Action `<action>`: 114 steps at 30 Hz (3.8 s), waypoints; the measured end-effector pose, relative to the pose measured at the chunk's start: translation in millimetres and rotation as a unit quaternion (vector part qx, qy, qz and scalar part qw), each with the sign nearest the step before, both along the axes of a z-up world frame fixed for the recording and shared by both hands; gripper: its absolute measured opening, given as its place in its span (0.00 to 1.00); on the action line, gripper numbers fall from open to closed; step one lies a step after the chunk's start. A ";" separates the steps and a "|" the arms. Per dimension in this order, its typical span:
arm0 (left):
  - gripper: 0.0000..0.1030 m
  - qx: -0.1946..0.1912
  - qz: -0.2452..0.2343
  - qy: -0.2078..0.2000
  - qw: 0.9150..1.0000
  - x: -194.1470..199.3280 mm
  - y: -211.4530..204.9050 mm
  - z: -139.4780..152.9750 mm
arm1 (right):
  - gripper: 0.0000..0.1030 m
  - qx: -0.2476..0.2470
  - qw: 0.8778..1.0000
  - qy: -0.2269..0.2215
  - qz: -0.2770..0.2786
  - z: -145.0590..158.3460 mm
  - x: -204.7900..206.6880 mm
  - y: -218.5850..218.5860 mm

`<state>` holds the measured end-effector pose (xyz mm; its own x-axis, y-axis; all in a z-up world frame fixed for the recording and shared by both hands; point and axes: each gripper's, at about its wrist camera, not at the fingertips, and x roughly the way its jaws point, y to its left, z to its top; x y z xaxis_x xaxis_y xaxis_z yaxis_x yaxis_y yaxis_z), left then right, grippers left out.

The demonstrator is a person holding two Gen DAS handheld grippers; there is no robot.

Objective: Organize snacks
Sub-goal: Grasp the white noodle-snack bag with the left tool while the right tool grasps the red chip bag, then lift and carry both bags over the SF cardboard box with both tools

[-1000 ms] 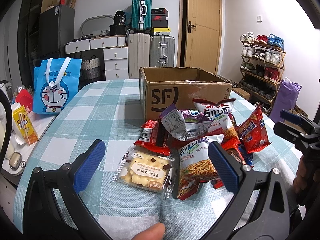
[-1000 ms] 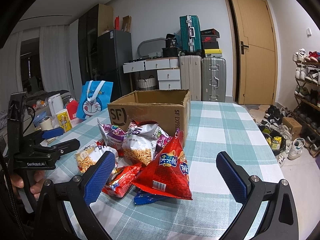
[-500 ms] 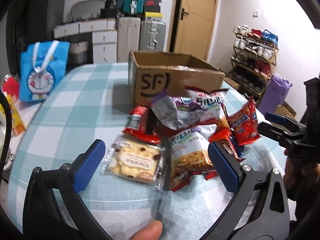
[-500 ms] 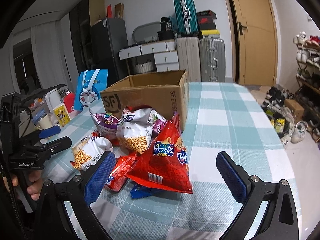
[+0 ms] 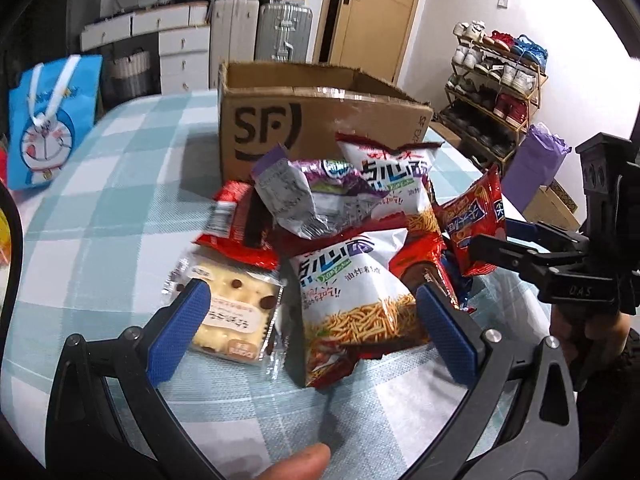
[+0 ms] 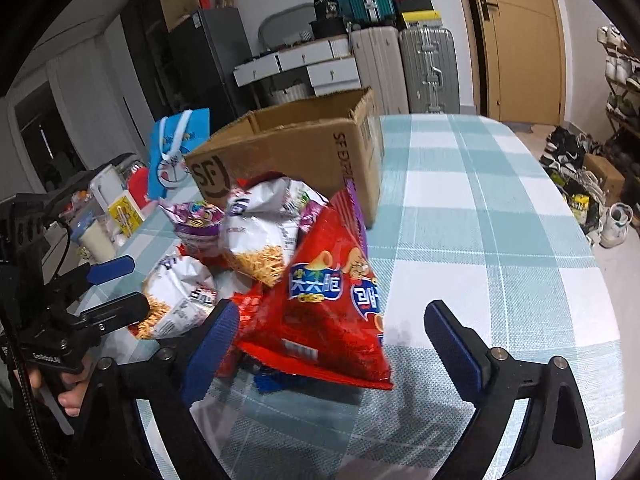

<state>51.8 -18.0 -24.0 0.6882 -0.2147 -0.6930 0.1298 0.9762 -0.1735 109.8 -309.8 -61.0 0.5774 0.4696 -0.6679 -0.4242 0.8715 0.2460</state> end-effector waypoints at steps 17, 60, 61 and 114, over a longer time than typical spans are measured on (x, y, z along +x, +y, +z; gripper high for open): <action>0.41 -0.008 -0.063 0.025 0.998 14.3 -33.5 -23.7 | 0.69 0.039 0.998 0.045 0.027 -13.1 16.2 -0.9; 0.40 -0.032 -0.017 -0.091 0.995 -40.3 23.8 87.3 | 0.51 0.102 0.988 -0.106 0.035 66.7 -20.6 -9.9; 0.40 -0.031 -0.014 -0.094 0.995 -38.7 24.8 90.4 | 0.51 0.103 0.988 -0.107 0.034 68.0 -18.0 -9.4; 0.40 0.004 0.024 -0.096 0.995 173.8 12.1 89.4 | 0.51 0.086 0.991 -0.093 0.047 78.4 121.5 69.0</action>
<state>225.6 -5.9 65.5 0.8174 -0.1732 -0.5494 0.1128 0.9834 -0.1422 231.3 -240.8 17.4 0.6309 0.6253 -0.4593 -0.5535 0.7776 0.2985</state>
